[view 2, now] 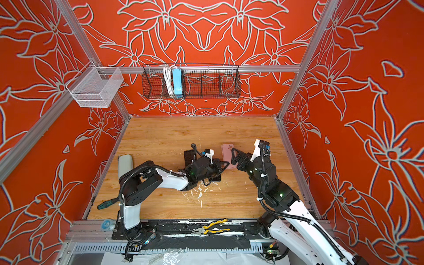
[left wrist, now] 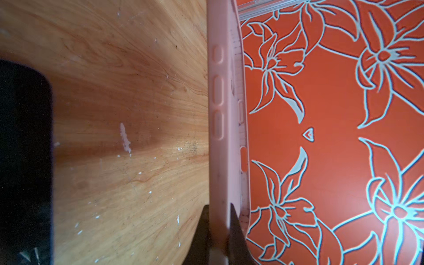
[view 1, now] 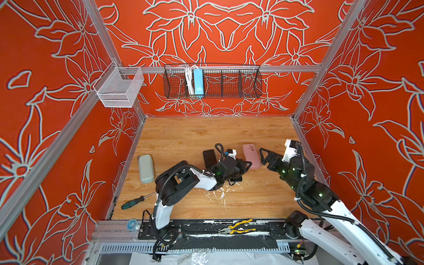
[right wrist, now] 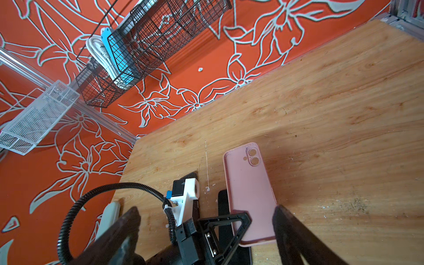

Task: Take the phone out of the phone case
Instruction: Place the phone case at the middle-right of the table.

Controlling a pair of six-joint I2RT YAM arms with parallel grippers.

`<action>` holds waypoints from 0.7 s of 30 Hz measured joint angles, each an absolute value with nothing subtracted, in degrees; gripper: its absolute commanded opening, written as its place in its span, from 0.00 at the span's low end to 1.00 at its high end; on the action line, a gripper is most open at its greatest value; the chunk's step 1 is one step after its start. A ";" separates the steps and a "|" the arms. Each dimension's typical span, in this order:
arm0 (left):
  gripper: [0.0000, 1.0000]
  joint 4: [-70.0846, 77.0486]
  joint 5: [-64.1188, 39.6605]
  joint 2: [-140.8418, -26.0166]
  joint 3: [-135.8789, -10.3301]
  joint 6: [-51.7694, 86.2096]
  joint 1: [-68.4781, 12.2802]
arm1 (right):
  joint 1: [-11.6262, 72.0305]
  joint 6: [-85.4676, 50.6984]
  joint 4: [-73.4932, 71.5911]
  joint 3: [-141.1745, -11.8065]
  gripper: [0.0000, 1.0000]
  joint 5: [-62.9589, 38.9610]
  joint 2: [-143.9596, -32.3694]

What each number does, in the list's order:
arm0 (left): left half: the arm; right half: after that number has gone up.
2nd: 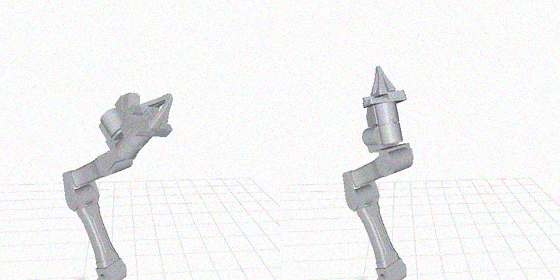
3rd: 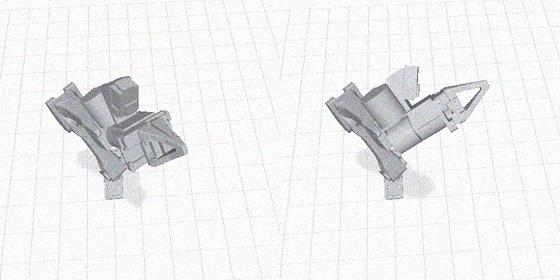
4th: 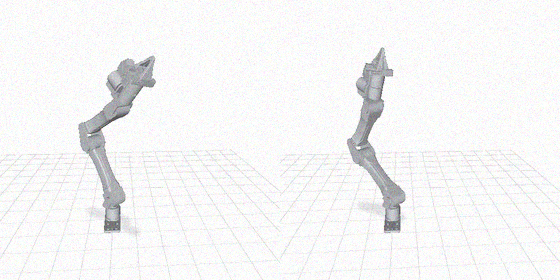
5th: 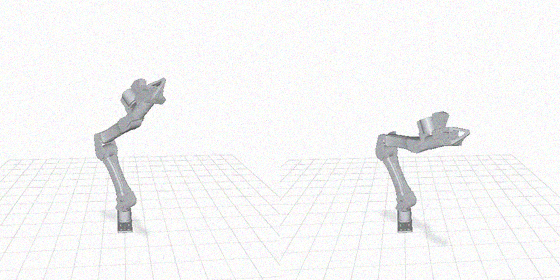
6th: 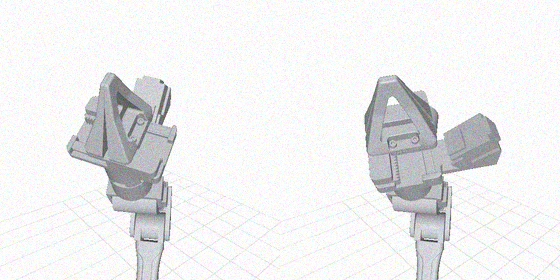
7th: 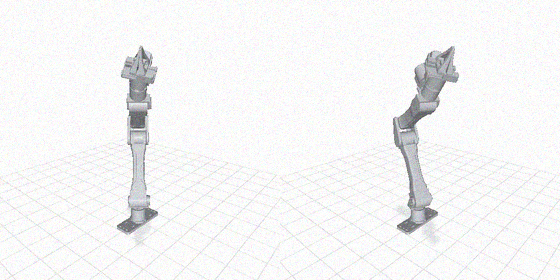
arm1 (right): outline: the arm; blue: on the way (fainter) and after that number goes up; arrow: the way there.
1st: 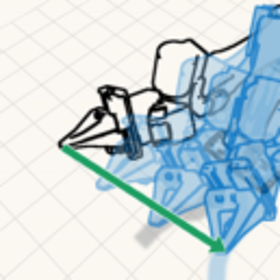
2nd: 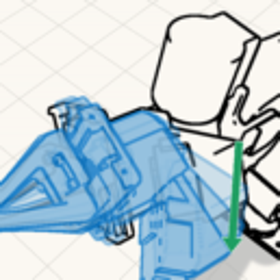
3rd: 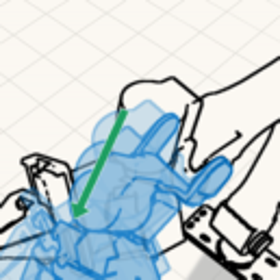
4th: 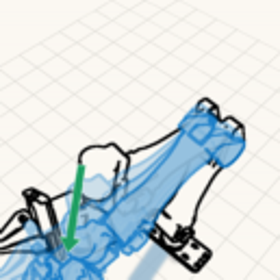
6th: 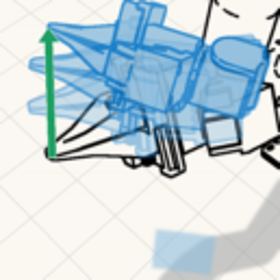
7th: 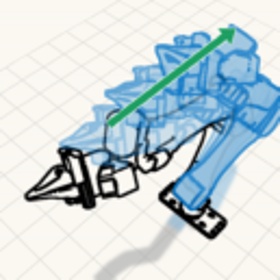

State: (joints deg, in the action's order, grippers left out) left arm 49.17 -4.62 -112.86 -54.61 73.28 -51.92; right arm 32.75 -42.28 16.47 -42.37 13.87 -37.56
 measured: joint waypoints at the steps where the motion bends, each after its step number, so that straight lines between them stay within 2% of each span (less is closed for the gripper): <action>1: 0.07 49.17 -4.64 -113.23 -54.92 73.54 -52.25 | 32.69 -42.28 16.49 -42.33 0.92 13.87 -37.56; 12: 0.20 48.27 -4.54 -115.31 -55.05 76.40 -53.87 | 32.29 -42.48 16.43 -41.21 0.92 13.58 -37.34; 21: 0.22 47.90 -4.56 -116.14 -55.05 77.25 -54.68 | 31.92 -42.92 15.92 -40.12 0.92 12.64 -37.32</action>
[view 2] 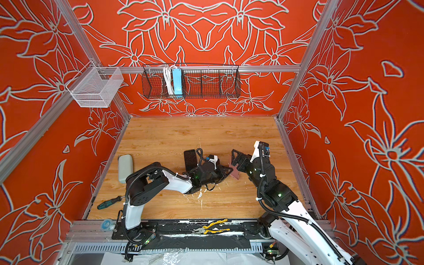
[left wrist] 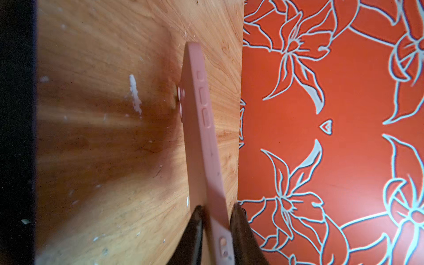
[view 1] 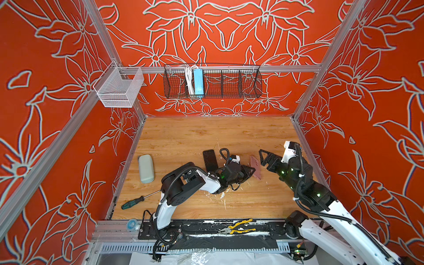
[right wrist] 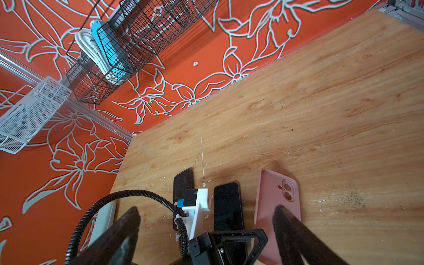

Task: Take the phone out of the phone case
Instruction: Place the phone case at the middle-right of the table.

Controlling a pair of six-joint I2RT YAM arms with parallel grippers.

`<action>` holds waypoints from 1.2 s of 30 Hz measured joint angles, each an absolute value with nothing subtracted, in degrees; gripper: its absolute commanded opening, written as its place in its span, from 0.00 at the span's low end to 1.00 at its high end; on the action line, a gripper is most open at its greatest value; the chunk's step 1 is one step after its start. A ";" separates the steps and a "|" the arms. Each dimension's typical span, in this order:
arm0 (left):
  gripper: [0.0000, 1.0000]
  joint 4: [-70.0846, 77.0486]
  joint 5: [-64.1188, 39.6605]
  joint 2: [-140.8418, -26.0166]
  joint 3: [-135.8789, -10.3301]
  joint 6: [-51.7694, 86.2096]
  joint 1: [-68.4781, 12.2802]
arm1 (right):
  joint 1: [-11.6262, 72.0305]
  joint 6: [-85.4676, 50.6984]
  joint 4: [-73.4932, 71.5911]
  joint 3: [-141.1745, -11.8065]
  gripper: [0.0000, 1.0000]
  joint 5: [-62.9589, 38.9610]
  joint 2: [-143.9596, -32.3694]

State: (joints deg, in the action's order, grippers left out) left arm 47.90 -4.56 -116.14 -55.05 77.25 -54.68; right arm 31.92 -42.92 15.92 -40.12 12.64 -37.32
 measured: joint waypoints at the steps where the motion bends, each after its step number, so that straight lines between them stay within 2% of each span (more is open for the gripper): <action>1: 0.22 47.79 -4.54 -116.31 -55.05 77.34 -54.76 | 31.88 -42.98 15.90 -40.01 0.92 12.56 -37.32; 16: 0.20 44.51 -4.80 -118.19 -55.07 78.26 -56.21 | 31.46 -43.66 15.66 -39.16 0.92 12.36 -36.29; 21: 0.24 42.22 -4.73 -117.93 -55.09 76.95 -56.27 | 31.46 -43.77 15.64 -38.83 0.92 11.81 -36.32; 24: 0.30 38.06 -4.47 -116.33 -55.96 73.65 -56.31 | 31.46 -43.70 15.66 -38.83 0.92 11.46 -36.80; 29: 0.53 30.63 -3.49 -108.57 -60.10 65.14 -56.25 | 31.46 -41.95 17.39 -41.32 0.94 10.74 -39.86; 31: 0.57 28.49 -3.31 -104.44 -61.25 62.54 -55.81 | 31.46 -40.64 18.50 -43.72 0.98 10.15 -42.09; 36: 0.82 22.39 -4.40 -95.18 -61.01 58.24 -51.48 | 31.44 -37.06 20.78 -51.64 0.98 9.58 -48.25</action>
